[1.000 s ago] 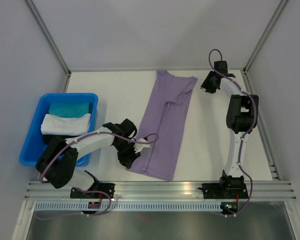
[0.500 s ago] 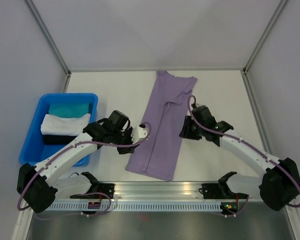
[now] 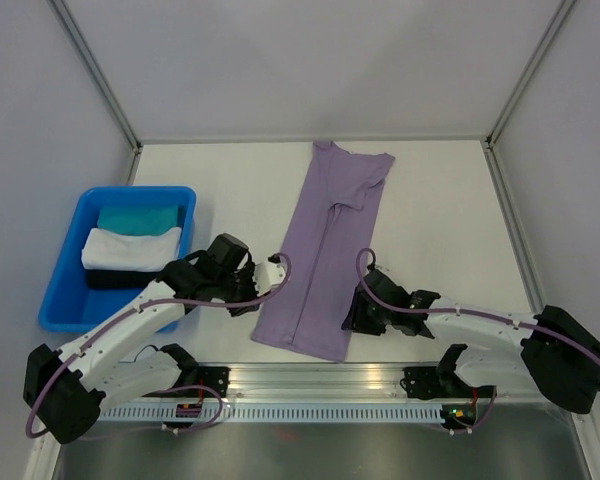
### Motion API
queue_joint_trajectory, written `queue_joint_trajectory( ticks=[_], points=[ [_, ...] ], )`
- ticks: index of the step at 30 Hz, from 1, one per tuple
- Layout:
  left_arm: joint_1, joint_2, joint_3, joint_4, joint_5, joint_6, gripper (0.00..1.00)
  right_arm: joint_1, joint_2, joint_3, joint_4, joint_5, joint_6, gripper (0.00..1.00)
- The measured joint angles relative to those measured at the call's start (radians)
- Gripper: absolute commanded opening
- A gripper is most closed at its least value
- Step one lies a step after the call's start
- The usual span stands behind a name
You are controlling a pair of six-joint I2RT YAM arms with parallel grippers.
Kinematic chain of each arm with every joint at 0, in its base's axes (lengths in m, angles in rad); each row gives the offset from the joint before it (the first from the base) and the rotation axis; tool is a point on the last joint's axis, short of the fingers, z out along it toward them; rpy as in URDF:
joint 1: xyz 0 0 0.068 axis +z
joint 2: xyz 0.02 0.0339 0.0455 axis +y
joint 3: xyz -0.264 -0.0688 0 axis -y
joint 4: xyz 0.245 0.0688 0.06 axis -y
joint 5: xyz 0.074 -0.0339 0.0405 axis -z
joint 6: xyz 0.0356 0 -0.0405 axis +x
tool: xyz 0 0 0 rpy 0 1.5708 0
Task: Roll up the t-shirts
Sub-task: Fold the tshirt
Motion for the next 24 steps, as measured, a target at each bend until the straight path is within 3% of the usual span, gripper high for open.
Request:
queue_joint_trajectory(
  ticks=[3,4,7,16,18,21,22,24],
  points=[
    [0.0,-0.011,-0.013,0.003,-0.003,-0.002,0.38,0.012,0.032,-0.016,0.094,-0.002,0.028,0.22],
    [0.0,-0.013,-0.017,0.003,-0.004,-0.003,0.38,0.012,0.04,-0.019,0.107,-0.002,0.036,0.11],
    [0.0,-0.016,-0.022,0.005,-0.007,-0.003,0.38,0.012,0.048,-0.021,0.107,0.012,0.046,0.0],
    [0.0,-0.028,-0.026,0.006,0.013,-0.001,0.4,-0.077,-0.115,-0.043,-0.056,0.068,-0.008,0.0],
    [0.0,-0.035,-0.026,0.006,0.031,0.006,0.4,-0.108,-0.13,-0.044,-0.088,0.067,-0.033,0.03],
    [0.0,-0.049,-0.014,-0.002,0.048,0.025,0.41,-0.129,-0.132,-0.044,-0.134,0.067,-0.069,0.36],
    [0.0,-0.053,-0.006,-0.005,0.053,0.032,0.42,-0.135,-0.137,-0.039,-0.15,0.061,-0.085,0.52],
    [0.0,-0.054,0.017,-0.012,0.061,0.042,0.44,-0.145,-0.15,-0.002,-0.21,0.06,-0.127,0.59]
  ],
)
